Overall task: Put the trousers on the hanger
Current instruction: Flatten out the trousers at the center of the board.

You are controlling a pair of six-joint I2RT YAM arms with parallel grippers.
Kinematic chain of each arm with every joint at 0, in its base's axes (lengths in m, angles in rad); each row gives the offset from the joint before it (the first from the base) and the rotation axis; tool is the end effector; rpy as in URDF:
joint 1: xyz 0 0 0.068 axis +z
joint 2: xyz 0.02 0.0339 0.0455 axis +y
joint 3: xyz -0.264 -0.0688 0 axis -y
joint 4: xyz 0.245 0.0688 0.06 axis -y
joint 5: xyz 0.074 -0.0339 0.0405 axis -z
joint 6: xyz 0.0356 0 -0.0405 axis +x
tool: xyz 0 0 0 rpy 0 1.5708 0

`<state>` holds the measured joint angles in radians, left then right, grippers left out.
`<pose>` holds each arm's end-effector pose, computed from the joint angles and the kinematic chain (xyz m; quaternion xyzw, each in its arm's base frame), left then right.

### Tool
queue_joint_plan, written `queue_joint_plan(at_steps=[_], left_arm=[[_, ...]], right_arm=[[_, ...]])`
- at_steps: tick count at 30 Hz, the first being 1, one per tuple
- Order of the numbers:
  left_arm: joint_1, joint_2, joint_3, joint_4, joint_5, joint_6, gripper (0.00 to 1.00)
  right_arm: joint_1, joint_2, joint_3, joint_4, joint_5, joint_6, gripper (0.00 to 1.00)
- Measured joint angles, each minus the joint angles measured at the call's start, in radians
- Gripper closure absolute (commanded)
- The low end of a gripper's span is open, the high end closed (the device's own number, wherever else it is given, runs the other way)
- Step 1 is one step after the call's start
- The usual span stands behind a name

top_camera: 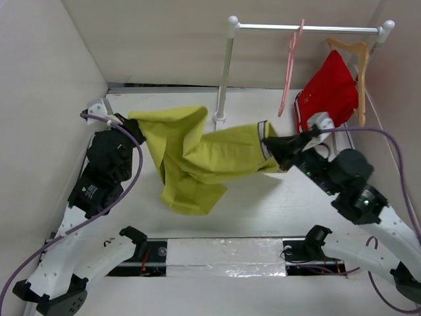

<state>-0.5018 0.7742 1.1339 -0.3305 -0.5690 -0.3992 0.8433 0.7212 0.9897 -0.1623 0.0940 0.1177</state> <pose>0.1349 -0.0522 0.4435 -0.1668 0.6781 -0.1238 0.7050 0.1028 0.1104 0.4223 -0.2043 0.6368 0.3155 0.6732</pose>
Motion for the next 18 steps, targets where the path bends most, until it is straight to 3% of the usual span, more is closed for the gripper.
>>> queue_joint_plan(at_steps=[5,10,18], left_arm=[[0.000,0.028,0.159,0.012,-0.074,0.019,1.00],[0.000,0.027,0.297,0.010,-0.129,0.040,1.00],[0.000,-0.033,0.296,0.024,-0.211,0.070,1.00]], right_arm=[[-0.013,-0.044,0.233,-0.130,0.039,-0.042,1.00],[-0.011,-0.057,0.412,-0.259,-0.021,-0.043,1.00],[-0.010,-0.063,0.505,-0.331,-0.091,0.006,1.00]])
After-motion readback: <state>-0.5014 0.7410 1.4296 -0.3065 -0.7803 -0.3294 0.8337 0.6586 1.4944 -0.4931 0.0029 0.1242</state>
